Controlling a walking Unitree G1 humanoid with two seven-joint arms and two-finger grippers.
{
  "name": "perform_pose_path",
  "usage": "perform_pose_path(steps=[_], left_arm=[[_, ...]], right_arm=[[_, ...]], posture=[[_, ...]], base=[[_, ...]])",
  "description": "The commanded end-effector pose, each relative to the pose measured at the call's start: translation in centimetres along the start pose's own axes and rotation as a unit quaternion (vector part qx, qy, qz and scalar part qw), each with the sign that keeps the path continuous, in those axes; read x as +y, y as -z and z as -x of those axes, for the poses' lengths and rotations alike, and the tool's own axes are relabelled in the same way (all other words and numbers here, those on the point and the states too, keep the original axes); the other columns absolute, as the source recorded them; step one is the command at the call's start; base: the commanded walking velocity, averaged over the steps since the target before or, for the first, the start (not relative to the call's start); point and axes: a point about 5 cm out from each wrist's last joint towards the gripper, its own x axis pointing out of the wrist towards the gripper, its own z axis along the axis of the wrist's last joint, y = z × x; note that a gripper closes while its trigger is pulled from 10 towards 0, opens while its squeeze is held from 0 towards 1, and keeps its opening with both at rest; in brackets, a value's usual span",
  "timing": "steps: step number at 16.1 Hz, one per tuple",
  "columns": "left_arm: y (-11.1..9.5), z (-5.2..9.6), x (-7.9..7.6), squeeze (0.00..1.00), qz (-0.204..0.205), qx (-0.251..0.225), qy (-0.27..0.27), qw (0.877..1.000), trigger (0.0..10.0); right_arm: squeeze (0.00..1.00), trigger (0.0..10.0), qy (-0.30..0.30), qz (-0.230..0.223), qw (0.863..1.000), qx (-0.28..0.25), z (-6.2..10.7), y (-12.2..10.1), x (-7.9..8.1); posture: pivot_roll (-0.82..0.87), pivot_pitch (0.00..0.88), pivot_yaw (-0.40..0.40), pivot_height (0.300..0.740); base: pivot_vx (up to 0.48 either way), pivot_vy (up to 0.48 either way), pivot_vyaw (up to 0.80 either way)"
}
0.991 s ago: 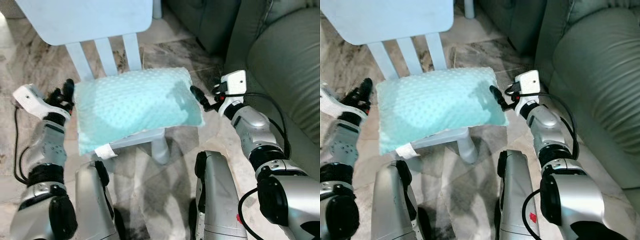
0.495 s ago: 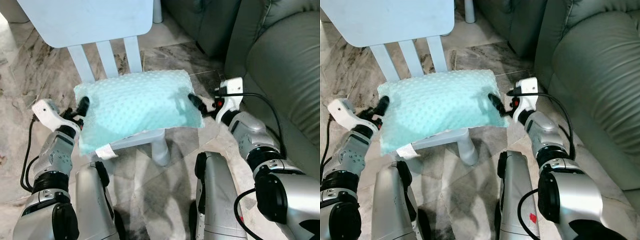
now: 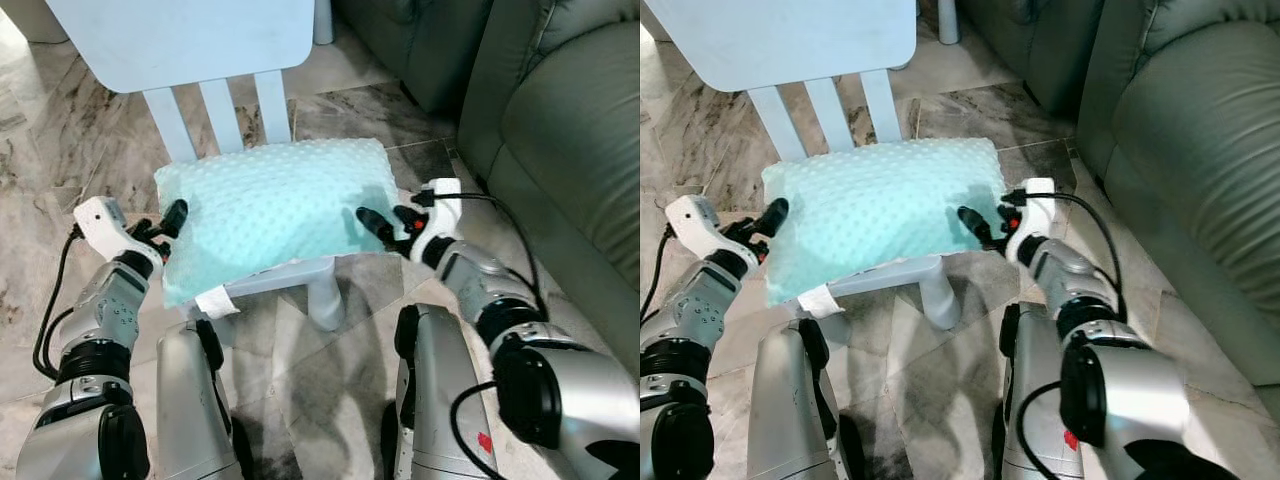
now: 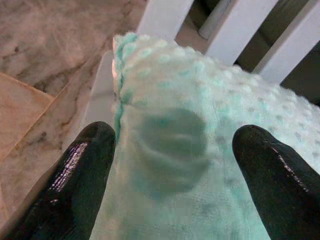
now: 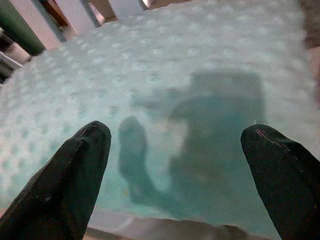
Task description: Move the pillow to the sofa
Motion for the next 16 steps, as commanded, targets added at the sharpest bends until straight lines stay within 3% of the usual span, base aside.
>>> perform_pose_path(steps=[1, 3, 7, 12, 14, 15, 16], left_arm=[[0.0, 0.3, 0.5, 0.0, -0.006, 0.013, 0.001, 1.0, 10.0], [0.0, 0.3, 0.5, 0.0, 0.007, 0.02, 0.003, 1.0, 10.0], [0.4, 0.6, 0.4, 0.0, 0.017, 0.037, 0.019, 0.999, 10.0], [0.4, 0.8, -0.1, 0.0, 0.019, 0.045, 0.04, 0.998, 10.0], [-0.1, 1.2, 0.5, 0.0, 0.014, 0.039, 0.03, 0.999, 10.0], [-0.2, 1.5, 1.0, 0.0, 0.015, 0.038, 0.026, 0.999, 10.0], [-0.4, 1.7, 1.3, 0.0, 0.015, 0.033, 0.024, 0.999, 2.0]], right_arm=[[0.0, 10.0, -0.022, -0.029, 0.999, 0.006, -0.7, 0.4, 1.1], [0.0, 10.0, -0.049, -0.06, 0.997, 0.013, -1.5, 1.2, 2.7], [0.0, 10.0, -0.08, -0.065, 0.994, 0.03, -2.3, 2.1, 4.5], [0.0, 10.0, -0.056, -0.056, 0.995, 0.06, -2.2, 3.6, 4.5], [0.0, 10.0, -0.051, -0.049, 0.994, 0.08, -2.2, 4.4, 4.7], [0.0, 10.0, -0.046, -0.021, 0.992, 0.115, -2.1, 5.5, 5.0], [0.0, 0.0, -0.046, -0.003, 0.99, 0.133, -2.1, 6.2, 5.2]], posture=[[0.11, 0.302, 0.062, 0.398], [0.12, 0.312, 0.059, 0.398], [0.12, 0.332, 0.049, 0.398], [0.15, 0.365, 0.028, 0.398], [0.16, 0.379, 0.018, 0.398], [0.16, 0.38, 0.016, 0.398], [0.16, 0.386, 0.013, 0.398]], base=[[0.0, 0.0, 0.0], [0.0, 0.0, 0.0], [0.0, 0.0, 0.0], [0.0, 0.0, 0.0], [0.0, 0.0, 0.0], [0.0, 0.0, 0.0], [0.0, 0.0, 0.0]])
